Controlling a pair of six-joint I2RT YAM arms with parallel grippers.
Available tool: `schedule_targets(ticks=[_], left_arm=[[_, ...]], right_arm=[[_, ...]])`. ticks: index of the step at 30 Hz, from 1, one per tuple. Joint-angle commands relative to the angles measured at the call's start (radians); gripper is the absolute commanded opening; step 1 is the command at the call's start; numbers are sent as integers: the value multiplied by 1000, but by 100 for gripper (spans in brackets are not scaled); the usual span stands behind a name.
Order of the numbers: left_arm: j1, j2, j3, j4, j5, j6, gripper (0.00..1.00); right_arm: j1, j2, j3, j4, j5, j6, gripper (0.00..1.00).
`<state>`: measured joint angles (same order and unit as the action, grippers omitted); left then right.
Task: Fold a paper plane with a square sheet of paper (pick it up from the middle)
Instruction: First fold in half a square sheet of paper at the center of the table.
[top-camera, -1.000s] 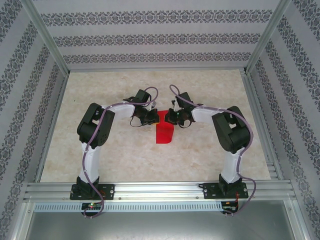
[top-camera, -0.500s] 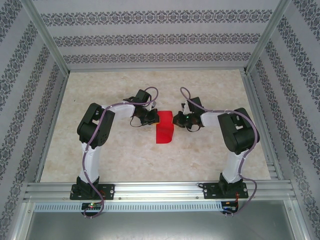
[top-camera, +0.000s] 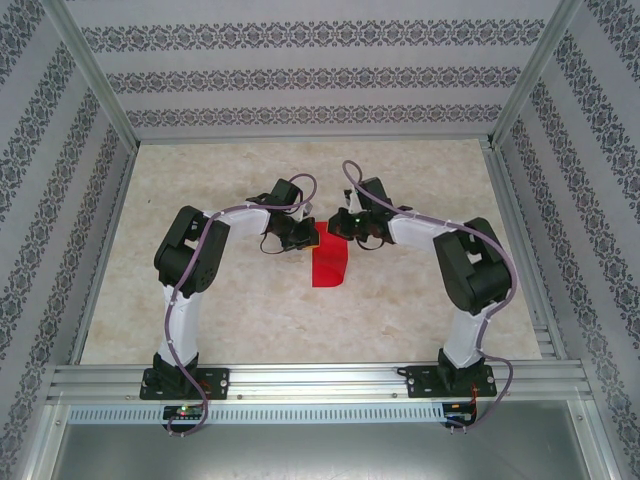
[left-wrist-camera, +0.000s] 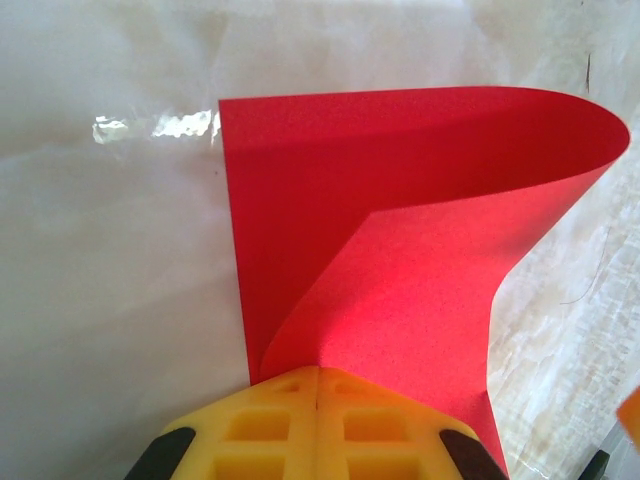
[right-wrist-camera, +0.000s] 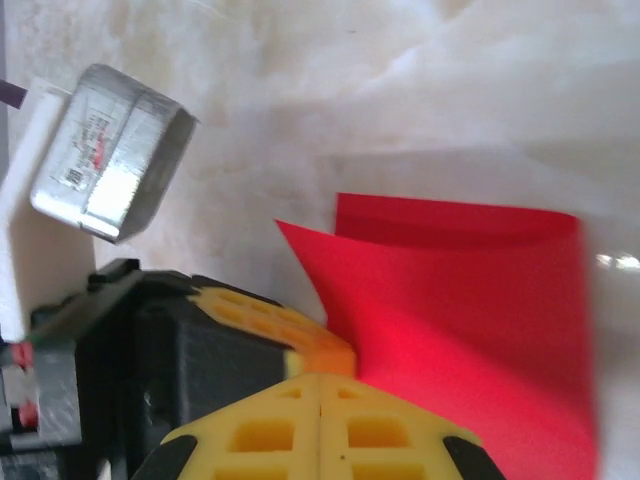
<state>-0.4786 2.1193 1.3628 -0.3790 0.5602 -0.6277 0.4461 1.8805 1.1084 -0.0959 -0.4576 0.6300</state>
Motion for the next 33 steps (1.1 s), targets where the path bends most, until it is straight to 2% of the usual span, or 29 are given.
schedule_targets(ticks=[1,9,16,21,27,33], left_arm=[[-2,105,-65,-195,-195,36,0],[-2,104,-74,-198,-202,38,0],[-2,106,-95,-199,-207,45,0],[-2,107,-109,-198,-209,48,0],[-2,106,-105,-195,-203,48,0],[-2,102,-102,-193,-201,46,0]], right_arm=[[0,78,37,-8,17,12,1],[-33,139,31,-11,43,10,1],[-136,132,-52,29,56,-19,0],[-188,108,-43,17,47,-26,1],[-175,36,-2,-19,47,-34,1],[-102,-21,-9,27,7,-7,1]])
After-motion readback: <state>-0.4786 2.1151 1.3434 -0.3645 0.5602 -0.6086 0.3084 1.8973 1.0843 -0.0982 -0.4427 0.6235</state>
